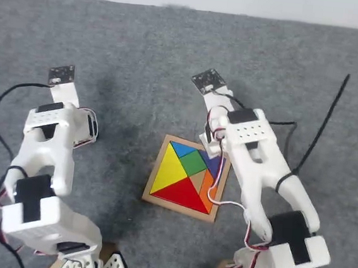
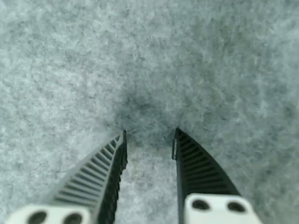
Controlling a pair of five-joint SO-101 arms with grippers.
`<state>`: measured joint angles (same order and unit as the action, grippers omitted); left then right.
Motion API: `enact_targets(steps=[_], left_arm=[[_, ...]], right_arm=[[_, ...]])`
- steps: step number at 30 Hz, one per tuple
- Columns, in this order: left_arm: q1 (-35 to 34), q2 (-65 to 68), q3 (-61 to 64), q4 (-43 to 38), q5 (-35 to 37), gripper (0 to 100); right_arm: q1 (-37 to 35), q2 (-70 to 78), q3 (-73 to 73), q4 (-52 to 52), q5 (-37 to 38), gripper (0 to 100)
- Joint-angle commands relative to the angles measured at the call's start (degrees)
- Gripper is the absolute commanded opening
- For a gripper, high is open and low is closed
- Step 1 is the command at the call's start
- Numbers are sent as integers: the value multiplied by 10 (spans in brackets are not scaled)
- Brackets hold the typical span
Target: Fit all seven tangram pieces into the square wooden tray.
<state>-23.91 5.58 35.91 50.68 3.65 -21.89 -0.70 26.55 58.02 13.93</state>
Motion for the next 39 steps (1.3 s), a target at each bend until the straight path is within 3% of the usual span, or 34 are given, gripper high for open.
enact_targets(steps=[1,10,17,22,28,39], left_arm=[[5,-32,-4,-11,3,152],[4,-32,-4,-11,3,152],[4,-32,-4,-11,3,152],[4,-37,-4,-11,2,149],[1,-76,11,-1,-12,148],[7,-497,294,-80,-39,152]], right_arm=[[9,-35,18,-47,6,72],[0,77,13,-63,11,70],[4,63,7,-51,6,69],[30,-111,43,-27,-33,69],[93,-386,200,-26,-33,69],[203,-645,360,73,19,69]])
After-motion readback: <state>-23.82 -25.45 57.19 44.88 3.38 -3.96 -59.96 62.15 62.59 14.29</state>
